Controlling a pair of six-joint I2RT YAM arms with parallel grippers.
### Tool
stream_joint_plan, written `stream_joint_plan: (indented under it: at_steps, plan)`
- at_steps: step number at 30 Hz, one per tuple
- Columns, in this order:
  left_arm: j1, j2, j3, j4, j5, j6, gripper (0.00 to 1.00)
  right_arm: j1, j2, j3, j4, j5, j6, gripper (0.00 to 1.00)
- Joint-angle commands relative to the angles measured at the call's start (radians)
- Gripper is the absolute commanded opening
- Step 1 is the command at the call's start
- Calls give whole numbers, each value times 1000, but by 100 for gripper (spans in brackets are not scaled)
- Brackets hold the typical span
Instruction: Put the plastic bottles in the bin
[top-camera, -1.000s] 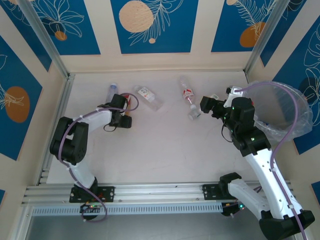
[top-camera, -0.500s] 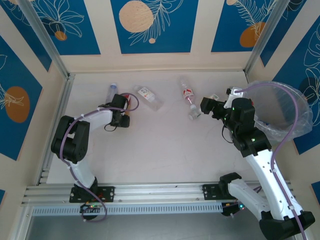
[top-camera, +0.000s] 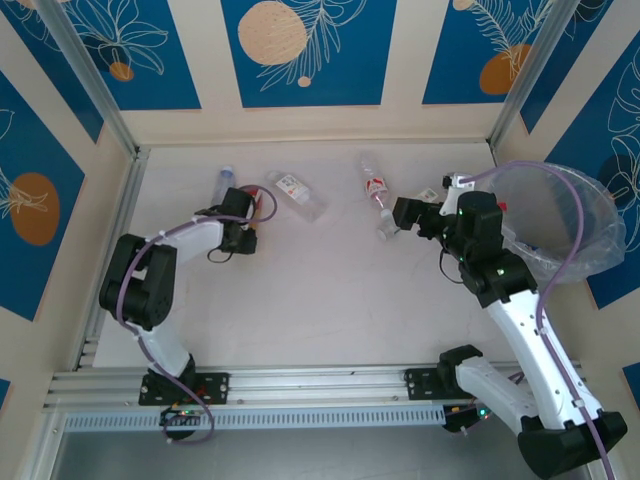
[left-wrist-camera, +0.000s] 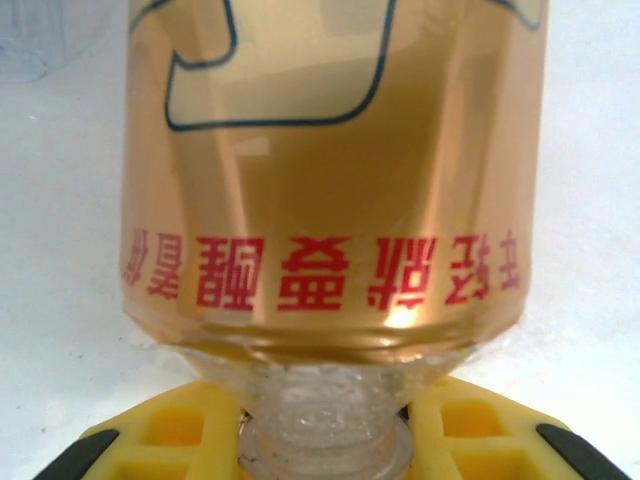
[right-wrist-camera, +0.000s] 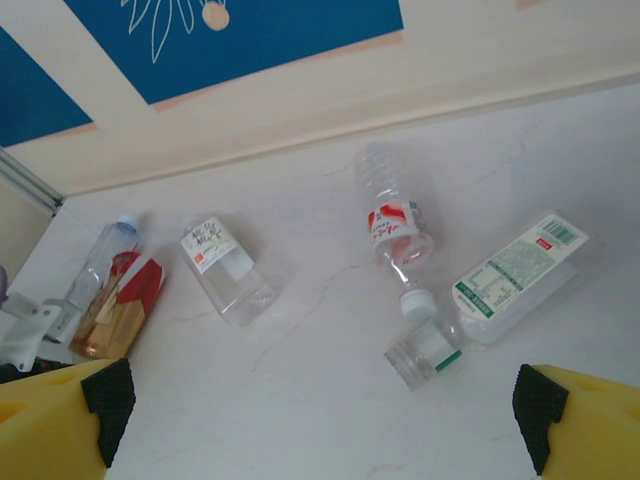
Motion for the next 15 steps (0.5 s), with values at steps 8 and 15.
stream_joint_plan:
  at_steps: [8, 15]
  plan:
    - [-82, -274, -189, 280, 361, -92, 0, 11, 48, -31, 154, -269, 106, 100]
    - [-98, -413, -280, 482, 584, -204, 0, 19, 112, -28, 237, -450, 197, 100]
